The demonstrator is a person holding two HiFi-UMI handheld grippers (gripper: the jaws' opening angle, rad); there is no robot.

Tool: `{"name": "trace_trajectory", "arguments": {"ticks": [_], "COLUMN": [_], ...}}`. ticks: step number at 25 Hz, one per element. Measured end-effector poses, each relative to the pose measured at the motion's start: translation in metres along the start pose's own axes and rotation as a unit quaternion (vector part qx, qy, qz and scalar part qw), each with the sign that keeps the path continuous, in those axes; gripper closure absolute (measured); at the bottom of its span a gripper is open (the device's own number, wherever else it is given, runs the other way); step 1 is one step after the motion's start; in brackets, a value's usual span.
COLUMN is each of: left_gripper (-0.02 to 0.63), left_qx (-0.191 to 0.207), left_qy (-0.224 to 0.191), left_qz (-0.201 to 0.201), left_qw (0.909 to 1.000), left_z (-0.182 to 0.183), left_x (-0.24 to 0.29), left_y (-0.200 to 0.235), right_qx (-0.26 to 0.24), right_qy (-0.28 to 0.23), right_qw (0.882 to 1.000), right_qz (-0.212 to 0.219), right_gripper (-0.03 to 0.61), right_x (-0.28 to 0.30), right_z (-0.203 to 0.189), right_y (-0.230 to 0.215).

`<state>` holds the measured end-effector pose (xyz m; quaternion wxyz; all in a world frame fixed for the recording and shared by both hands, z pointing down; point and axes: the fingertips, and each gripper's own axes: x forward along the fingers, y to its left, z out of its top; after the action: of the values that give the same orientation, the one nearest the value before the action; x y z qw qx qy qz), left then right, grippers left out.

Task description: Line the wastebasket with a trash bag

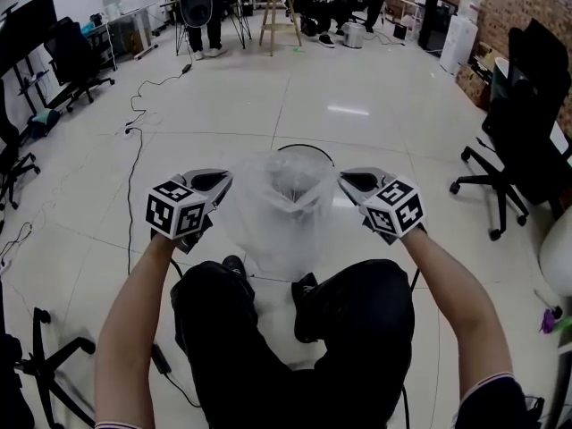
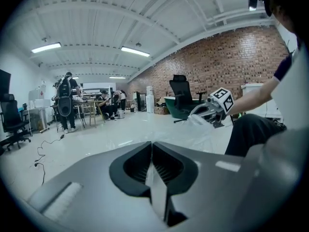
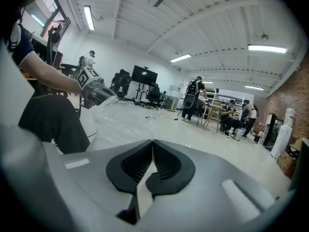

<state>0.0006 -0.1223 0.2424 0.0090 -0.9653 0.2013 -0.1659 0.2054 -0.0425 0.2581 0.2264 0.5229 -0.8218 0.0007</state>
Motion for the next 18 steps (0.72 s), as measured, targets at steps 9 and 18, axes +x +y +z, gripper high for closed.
{"name": "trace_trajectory", "arguments": {"ticks": [9, 18], "left_gripper": [0.601, 0.601], "left_qx": [-0.006, -0.018], "left_qy": [0.044, 0.117], "left_qz": [-0.017, -0.036], "left_qw": [0.9989, 0.9923], "left_z": [-0.005, -0.033], "left_x": [0.031, 0.054], "left_y": [-0.021, -0.039], "right_qx": [0.039, 0.070], "right_qy": [0.028, 0.075], "right_qw": [0.999, 0.994], "right_qz": [0.012, 0.048], "right_gripper": [0.577, 0.577], "right_x": [-0.013, -0.002], "right_z": [-0.030, -0.063], "right_y": [-0.008, -0.006]}}
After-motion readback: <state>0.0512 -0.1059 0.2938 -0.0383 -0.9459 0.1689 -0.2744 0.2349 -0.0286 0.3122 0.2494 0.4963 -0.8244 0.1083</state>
